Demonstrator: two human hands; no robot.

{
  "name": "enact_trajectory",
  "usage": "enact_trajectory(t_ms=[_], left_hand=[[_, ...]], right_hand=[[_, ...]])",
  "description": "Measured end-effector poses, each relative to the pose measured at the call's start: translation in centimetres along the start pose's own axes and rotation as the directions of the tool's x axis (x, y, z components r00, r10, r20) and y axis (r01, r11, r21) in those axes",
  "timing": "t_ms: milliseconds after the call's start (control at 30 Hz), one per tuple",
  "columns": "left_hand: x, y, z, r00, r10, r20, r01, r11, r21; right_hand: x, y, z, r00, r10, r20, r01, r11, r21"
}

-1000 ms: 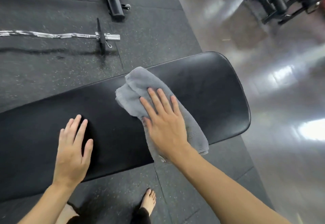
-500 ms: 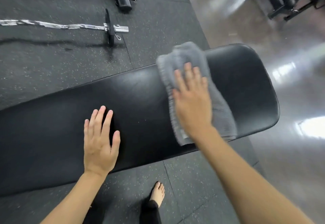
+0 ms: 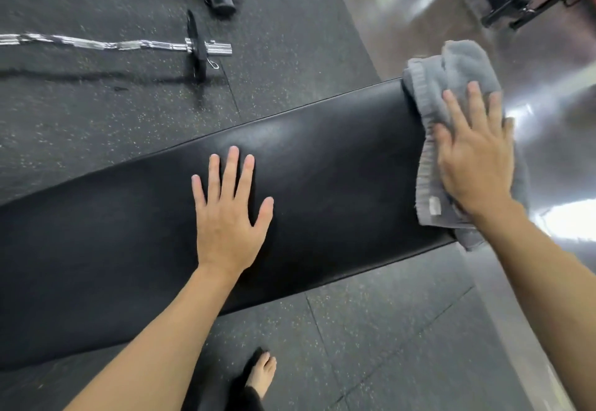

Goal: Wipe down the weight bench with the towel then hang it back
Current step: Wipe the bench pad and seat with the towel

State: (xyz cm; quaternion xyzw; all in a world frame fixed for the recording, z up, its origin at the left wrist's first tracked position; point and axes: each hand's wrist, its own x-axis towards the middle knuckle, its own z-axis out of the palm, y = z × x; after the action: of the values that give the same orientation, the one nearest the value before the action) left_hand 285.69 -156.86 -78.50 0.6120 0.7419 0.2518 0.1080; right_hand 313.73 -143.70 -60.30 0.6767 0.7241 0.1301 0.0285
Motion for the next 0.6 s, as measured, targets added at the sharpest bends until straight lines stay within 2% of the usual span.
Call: enact_trajectory(t_ms=[133, 300, 367, 467, 533, 600], left_hand=[[0.0, -0.2, 0.1, 1.0, -0.002, -0.021, 0.002, 1.0, -0.017], [-0.1, 0.0, -0.1, 1.0, -0.008, -0.03, 0.004, 0.994, -0.107], [-0.1, -0.1, -0.2, 0.999, -0.013, -0.035, 0.007, 0.986, -0.167], [-0.2, -0.5, -0.3, 0.998, -0.043, -0.048, 0.026, 0.949, -0.314], [-0.3, -0.8, -0.3, 0.996, -0.067, -0.062, 0.038, 0.922, -0.384], [-0.3, -0.9, -0.2, 0.996, -0.065, -0.068, 0.036, 0.929, -0.369]], right_hand=[[-1.2, -1.5, 0.6, 0.998, 0.044, -0.038, -0.043, 0.999, 0.024], [-9.1, -7.6, 2.5, 0.999, 0.016, -0.035, -0.015, 0.999, 0.032], [-12.3, -11.3, 3.8, 0.997, -0.076, 0.007, 0.076, 0.997, 0.018], [-14.9, -16.2, 5.4, 0.943, -0.324, 0.073, 0.323, 0.946, 0.025], [-14.0, -16.5, 5.6, 0.893, -0.443, 0.077, 0.443, 0.896, 0.021], [-11.4, -14.8, 5.2, 0.887, -0.459, 0.043, 0.46, 0.888, -0.005]])
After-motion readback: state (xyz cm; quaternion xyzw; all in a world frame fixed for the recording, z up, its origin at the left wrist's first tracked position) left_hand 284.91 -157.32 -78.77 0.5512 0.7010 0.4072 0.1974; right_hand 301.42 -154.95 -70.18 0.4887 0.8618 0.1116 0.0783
